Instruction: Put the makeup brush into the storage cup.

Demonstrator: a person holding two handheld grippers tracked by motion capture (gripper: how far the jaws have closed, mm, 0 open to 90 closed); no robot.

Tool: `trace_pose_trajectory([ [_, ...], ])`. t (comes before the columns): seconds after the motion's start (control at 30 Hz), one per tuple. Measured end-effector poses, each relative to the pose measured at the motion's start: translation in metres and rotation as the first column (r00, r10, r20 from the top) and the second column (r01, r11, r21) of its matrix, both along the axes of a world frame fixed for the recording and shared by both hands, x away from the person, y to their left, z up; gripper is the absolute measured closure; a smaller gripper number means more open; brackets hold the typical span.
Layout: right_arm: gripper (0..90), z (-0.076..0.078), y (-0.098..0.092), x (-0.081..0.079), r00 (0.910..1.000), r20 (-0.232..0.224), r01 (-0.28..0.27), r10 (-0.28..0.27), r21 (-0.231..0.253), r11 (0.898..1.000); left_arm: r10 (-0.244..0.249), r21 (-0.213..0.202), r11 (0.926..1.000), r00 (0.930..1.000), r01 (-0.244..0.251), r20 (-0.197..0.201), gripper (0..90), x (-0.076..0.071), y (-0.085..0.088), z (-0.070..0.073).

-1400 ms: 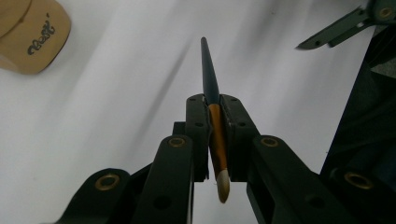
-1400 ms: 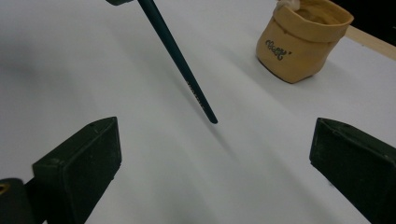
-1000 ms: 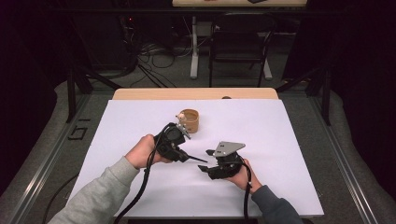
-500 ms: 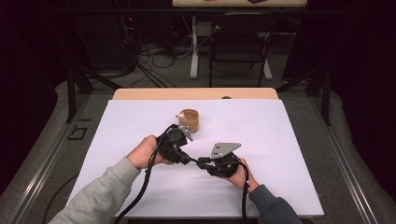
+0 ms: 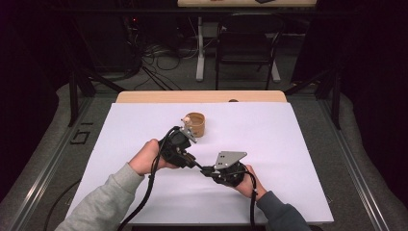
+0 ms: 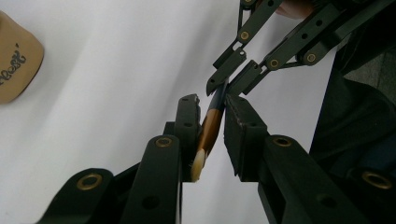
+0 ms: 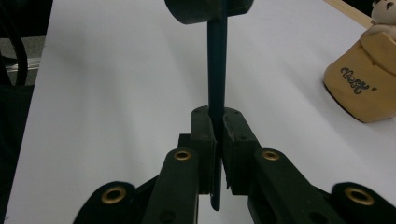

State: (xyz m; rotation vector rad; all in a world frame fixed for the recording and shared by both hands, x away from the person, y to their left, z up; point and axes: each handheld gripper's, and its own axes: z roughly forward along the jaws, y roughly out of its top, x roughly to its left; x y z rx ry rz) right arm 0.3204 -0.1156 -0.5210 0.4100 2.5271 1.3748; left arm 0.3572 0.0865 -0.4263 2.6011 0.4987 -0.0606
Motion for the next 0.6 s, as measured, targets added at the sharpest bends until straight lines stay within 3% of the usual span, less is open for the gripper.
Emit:
trace_pose_trajectory([
  [0.17,84.7,-0.001,-0.001,0.0,0.9999,-0.011,0.006,-0.006,0.0,1.0,0.024,-0.022,0.9995,0.9995,-0.024,0.022,68.8,0.0,0.006,-0.001],
  [0.3,84.8,-0.001,-0.001,0.001,0.9997,-0.016,0.016,-0.016,0.011,1.0,0.08,-0.063,0.995,0.9958,-0.077,0.044,50.5,0.003,0.014,-0.001],
  [0.53,84.8,0.0,-0.001,0.0,0.9992,-0.026,0.03,-0.03,0.023,0.999,0.116,-0.118,0.9871,0.9915,-0.108,0.059,23.9,0.0,0.021,-0.007],
  [0.57,84.8,0.001,-0.001,0.0,0.9991,-0.028,0.033,-0.032,0.027,0.999,0.121,-0.126,0.9857,0.9902,-0.112,0.07,23.9,0.0,0.022,-0.007],
  [0.6,84.7,0.002,-0.001,0.0,0.9987,-0.034,0.039,-0.038,0.039,0.998,0.138,-0.152,0.9805,0.9872,-0.124,0.08,20.2,-0.002,0.024,-0.009],
])
